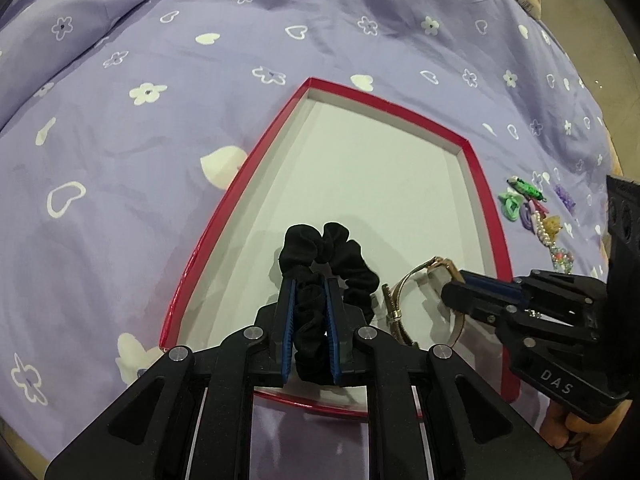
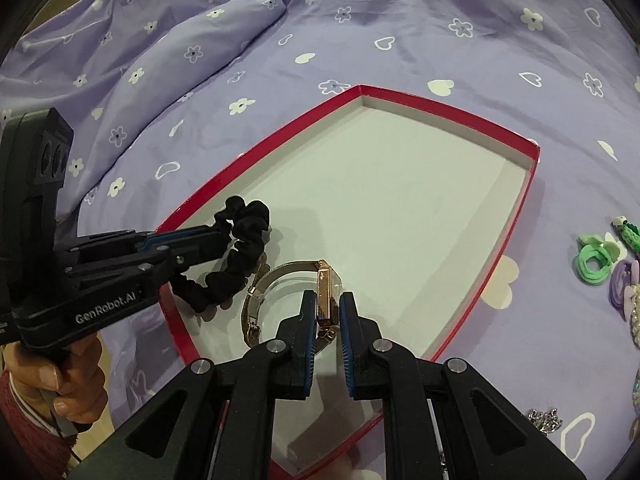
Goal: Organize jewelry
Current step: 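Carry scrunchie and watch over the red tray and open both tools, then move both open tools back toward the jewelry pile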
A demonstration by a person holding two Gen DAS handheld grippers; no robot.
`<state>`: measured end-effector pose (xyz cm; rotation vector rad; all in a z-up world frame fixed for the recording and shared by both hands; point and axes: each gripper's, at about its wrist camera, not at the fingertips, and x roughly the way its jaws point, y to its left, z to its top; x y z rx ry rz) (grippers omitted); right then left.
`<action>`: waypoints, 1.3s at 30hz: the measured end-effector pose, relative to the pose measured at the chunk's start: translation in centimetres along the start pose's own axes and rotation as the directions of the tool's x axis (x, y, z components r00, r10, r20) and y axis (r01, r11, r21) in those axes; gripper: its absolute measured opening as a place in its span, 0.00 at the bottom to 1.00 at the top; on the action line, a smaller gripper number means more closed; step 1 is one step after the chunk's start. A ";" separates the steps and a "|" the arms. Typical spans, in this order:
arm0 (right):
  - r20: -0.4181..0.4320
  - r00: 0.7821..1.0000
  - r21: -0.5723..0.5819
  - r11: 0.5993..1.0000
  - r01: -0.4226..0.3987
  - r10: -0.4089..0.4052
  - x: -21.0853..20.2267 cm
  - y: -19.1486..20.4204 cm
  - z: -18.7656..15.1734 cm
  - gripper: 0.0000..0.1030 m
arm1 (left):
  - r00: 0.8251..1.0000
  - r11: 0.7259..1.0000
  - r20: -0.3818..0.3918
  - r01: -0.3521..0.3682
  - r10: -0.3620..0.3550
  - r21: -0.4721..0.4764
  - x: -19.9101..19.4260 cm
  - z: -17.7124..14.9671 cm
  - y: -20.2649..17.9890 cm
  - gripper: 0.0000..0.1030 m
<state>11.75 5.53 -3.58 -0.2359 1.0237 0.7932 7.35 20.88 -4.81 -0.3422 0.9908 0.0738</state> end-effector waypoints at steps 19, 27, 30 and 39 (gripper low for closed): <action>0.123 0.991 0.099 0.993 -0.070 0.058 -4.0 -1.7 -0.6 0.36 | 0.998 0.999 0.050 -0.037 0.037 0.001 -2.3 0.2 -0.8 0.60; 0.218 0.976 0.201 0.978 -0.063 0.018 -8.4 -5.2 -2.7 0.42 | 0.996 0.998 0.084 -0.016 0.011 0.058 -3.6 0.6 -4.2 0.60; 0.235 0.972 0.248 0.968 -0.046 -0.014 -9.7 -7.0 -4.1 0.42 | 0.996 0.996 0.090 -0.003 -0.005 0.086 -3.8 0.8 -5.8 0.60; 0.246 0.962 0.368 0.930 0.017 -0.115 -13.1 -12.2 -8.1 0.42 | 0.996 0.985 0.071 0.038 -0.051 0.167 -3.2 0.9 -10.5 0.60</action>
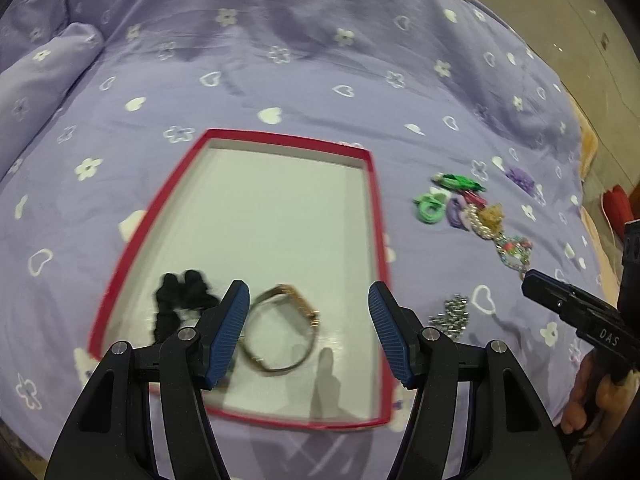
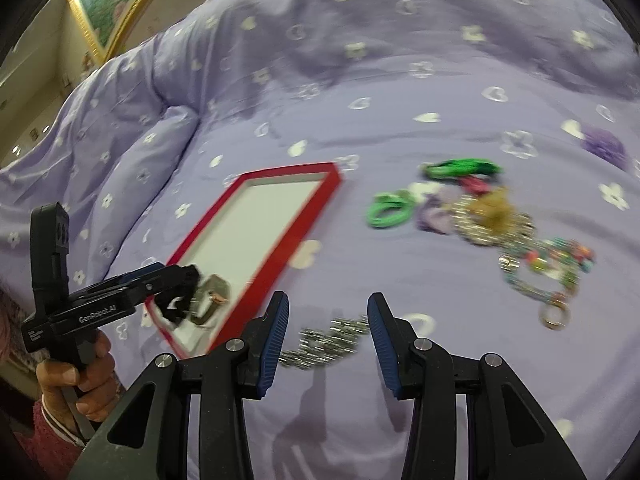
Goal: Organize jewelry
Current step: 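Move both open tools back toward the jewelry pile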
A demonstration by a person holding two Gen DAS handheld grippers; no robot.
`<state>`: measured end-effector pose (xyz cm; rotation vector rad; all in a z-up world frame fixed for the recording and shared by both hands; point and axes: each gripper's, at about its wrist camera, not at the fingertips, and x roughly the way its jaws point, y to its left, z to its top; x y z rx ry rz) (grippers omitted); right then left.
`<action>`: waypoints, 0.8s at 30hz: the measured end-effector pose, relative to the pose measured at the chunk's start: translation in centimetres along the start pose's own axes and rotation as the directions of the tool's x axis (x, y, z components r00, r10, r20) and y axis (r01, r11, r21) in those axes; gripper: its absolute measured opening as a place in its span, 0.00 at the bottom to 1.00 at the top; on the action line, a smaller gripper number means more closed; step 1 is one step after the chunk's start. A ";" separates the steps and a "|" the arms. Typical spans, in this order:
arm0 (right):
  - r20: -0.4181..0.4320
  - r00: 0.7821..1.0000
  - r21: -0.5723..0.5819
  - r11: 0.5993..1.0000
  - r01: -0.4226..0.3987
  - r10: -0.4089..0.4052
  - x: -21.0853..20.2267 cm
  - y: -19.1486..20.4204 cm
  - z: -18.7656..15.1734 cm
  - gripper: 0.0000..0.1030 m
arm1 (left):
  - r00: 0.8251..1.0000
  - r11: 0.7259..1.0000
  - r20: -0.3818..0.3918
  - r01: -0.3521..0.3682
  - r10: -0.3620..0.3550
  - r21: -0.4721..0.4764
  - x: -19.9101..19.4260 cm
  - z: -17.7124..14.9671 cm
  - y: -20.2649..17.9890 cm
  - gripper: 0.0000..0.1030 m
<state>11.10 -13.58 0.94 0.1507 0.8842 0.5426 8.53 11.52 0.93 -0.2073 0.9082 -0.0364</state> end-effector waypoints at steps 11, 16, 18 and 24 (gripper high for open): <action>0.044 0.994 0.103 0.990 0.099 -0.104 -3.6 -6.6 -1.3 0.42 | 0.999 0.996 -0.015 0.037 -0.036 0.083 1.2 0.9 -4.6 0.60; 0.054 0.989 0.140 0.981 0.132 -0.141 -4.6 -8.9 -1.4 0.42 | 0.999 0.994 -0.026 0.047 -0.045 0.103 2.3 1.2 -6.1 0.60; 0.057 0.986 0.151 0.977 0.148 -0.158 -4.8 -9.8 -1.4 0.42 | 0.998 0.992 -0.033 0.052 -0.049 0.112 2.8 1.4 -6.7 0.60; 0.063 0.982 0.173 0.971 0.162 -0.175 -4.7 -11.5 -1.1 0.42 | 0.998 0.987 -0.048 0.058 -0.051 0.149 4.2 2.1 -8.4 0.60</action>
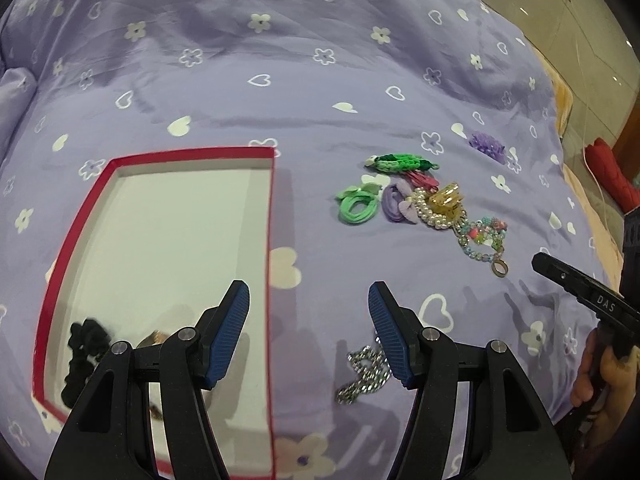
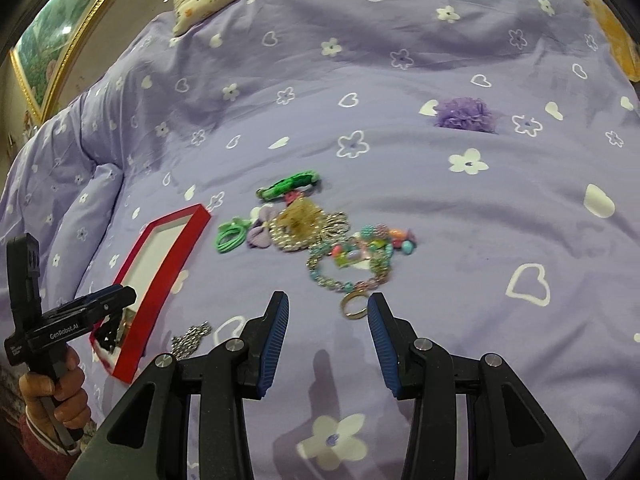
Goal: Organize jewelry
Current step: 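Move both open tools back toward the jewelry pile, then grasp the green hair tie with the left tool while the right grasps the pastel bead bracelet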
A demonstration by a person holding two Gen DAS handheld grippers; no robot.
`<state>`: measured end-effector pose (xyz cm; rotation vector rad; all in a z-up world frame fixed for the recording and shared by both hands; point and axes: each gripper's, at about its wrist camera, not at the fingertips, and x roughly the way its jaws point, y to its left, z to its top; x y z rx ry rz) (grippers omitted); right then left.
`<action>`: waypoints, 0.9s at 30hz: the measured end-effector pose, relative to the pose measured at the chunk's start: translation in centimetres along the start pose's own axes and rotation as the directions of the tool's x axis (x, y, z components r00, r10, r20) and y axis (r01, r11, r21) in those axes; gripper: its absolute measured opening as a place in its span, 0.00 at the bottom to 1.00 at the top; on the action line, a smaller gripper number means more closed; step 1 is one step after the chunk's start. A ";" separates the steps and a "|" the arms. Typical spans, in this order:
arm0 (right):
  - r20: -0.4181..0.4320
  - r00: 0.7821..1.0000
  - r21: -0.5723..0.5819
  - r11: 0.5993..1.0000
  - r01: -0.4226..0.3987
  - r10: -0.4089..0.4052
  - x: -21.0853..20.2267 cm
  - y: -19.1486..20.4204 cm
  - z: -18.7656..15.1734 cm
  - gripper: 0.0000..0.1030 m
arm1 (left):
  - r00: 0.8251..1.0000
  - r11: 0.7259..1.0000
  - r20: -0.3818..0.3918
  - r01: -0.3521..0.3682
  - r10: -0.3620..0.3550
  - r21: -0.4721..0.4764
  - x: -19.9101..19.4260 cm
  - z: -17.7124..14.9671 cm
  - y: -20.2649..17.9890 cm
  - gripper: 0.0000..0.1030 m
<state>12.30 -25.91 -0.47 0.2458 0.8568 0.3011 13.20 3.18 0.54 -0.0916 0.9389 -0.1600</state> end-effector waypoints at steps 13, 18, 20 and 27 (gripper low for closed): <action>-0.022 0.999 -0.025 0.999 0.029 -0.030 2.5 -1.0 1.5 0.42 | 0.999 0.997 -0.034 0.001 0.001 0.076 4.2 3.1 -2.5 0.60; -0.051 0.997 -0.049 0.997 0.057 -0.059 4.0 -1.0 1.7 0.41 | 0.999 0.996 -0.048 -0.003 0.008 0.092 6.1 4.4 -3.2 0.60; -0.070 0.995 -0.048 0.997 0.065 -0.068 4.9 -1.3 1.8 0.41 | 0.998 0.996 -0.056 -0.006 0.011 0.091 7.0 5.0 -3.2 0.60; -0.089 0.991 -0.070 0.994 0.089 -0.095 6.7 -1.4 1.8 0.38 | 0.994 0.993 -0.105 -0.013 0.026 0.119 10.6 6.7 -4.2 0.60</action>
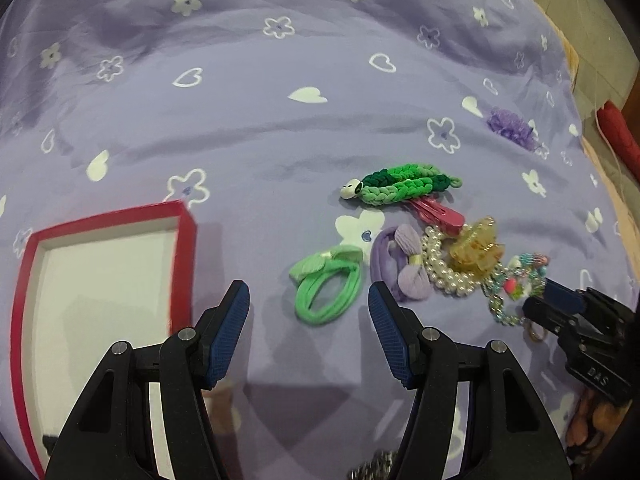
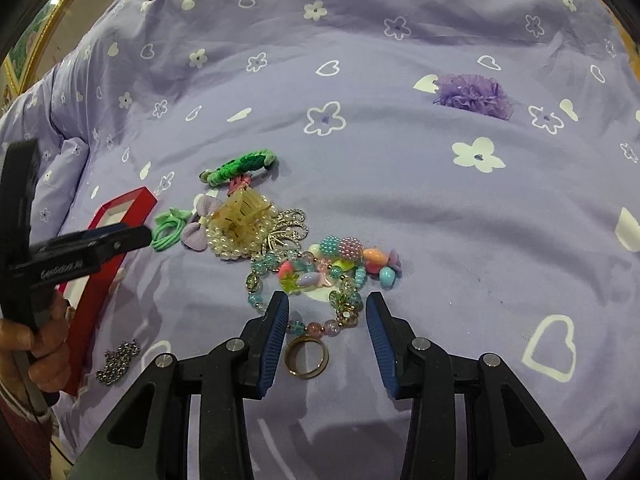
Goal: Organize jewelry
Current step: 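Grasp the green hair tie with the left tool while the right grasps the pastel bead bracelet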
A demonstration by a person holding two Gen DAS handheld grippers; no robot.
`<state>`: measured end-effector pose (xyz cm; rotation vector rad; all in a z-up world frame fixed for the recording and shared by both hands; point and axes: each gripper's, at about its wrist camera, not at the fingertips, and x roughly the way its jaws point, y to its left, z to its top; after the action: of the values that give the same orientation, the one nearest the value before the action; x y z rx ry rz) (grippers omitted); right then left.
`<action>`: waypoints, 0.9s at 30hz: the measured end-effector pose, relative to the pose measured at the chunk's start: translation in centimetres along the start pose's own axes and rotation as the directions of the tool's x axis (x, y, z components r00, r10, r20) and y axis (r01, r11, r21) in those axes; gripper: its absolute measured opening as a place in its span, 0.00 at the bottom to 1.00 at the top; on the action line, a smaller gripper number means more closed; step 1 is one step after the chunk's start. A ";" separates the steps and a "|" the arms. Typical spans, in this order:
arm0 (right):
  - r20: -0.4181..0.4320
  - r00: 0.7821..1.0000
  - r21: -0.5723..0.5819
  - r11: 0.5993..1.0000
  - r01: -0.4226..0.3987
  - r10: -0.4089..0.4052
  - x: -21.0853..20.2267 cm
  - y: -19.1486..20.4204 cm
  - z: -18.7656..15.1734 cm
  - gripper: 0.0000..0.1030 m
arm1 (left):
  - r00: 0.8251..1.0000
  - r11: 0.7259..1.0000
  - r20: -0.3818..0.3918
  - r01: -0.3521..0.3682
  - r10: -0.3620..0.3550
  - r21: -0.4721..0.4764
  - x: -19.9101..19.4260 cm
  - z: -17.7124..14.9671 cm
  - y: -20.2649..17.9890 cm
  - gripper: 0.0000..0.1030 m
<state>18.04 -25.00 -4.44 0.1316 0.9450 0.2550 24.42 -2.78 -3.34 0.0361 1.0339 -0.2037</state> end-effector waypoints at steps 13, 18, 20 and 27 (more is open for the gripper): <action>0.027 1.000 -0.010 1.000 0.009 -0.009 -0.2 -0.1 0.0 0.11 | 0.999 0.996 -0.031 0.041 -0.038 0.081 1.6 -0.4 -2.4 0.04; 0.055 0.998 0.001 1.000 -0.017 0.017 -1.6 0.2 -0.1 0.10 | 0.996 0.994 -0.008 0.090 -0.089 0.069 0.3 -1.7 -2.8 0.04; 0.068 0.997 0.000 1.000 -0.025 0.024 -2.5 0.4 -0.1 0.10 | 0.994 0.993 0.002 0.106 -0.106 0.059 -0.4 -2.1 -2.8 0.04; 0.112 0.993 0.014 0.999 -0.047 0.045 -4.8 0.4 0.1 0.09 | 0.983 0.984 0.043 0.177 -0.177 -0.005 -3.1 -3.4 -1.3 0.04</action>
<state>15.39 -25.98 -0.51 0.1814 0.8337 0.2793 19.75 -3.14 -2.31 -0.0685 0.9957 -0.3602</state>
